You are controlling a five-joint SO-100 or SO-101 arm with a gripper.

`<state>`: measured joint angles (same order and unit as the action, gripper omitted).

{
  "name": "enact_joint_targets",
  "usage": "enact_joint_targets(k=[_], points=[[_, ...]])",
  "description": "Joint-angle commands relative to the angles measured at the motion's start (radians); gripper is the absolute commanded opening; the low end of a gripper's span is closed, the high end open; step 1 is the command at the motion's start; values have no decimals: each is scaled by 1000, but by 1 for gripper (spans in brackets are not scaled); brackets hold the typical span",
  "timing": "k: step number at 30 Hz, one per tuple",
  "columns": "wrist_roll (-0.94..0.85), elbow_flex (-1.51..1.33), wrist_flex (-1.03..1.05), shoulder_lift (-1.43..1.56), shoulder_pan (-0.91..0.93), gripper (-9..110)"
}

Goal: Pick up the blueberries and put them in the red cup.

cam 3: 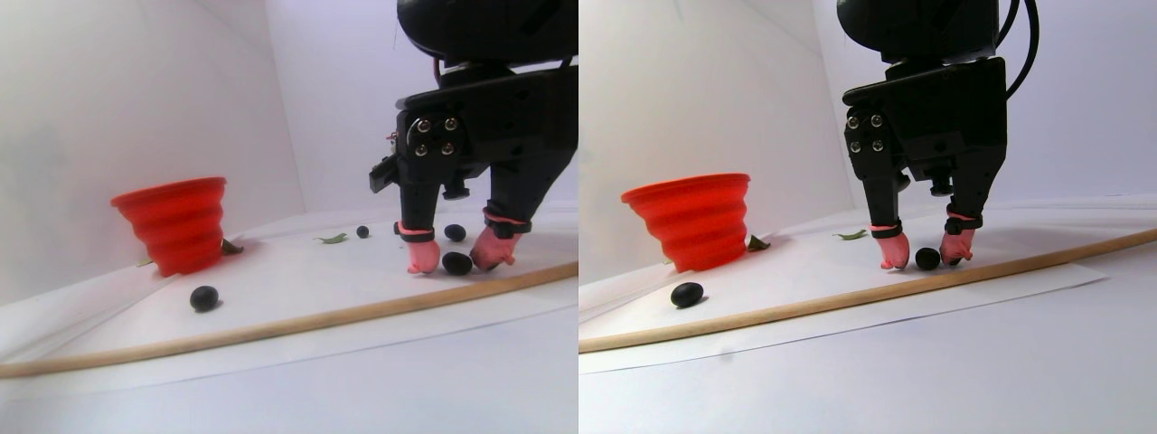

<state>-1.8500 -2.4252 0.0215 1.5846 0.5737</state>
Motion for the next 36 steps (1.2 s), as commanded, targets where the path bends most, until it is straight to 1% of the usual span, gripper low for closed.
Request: enact_joint_targets(k=[1,32,36], points=[[3,64,-12,12,-15,17],[9,63,-12,-2,-17,16],[11,63,-12,-5,-17,15]])
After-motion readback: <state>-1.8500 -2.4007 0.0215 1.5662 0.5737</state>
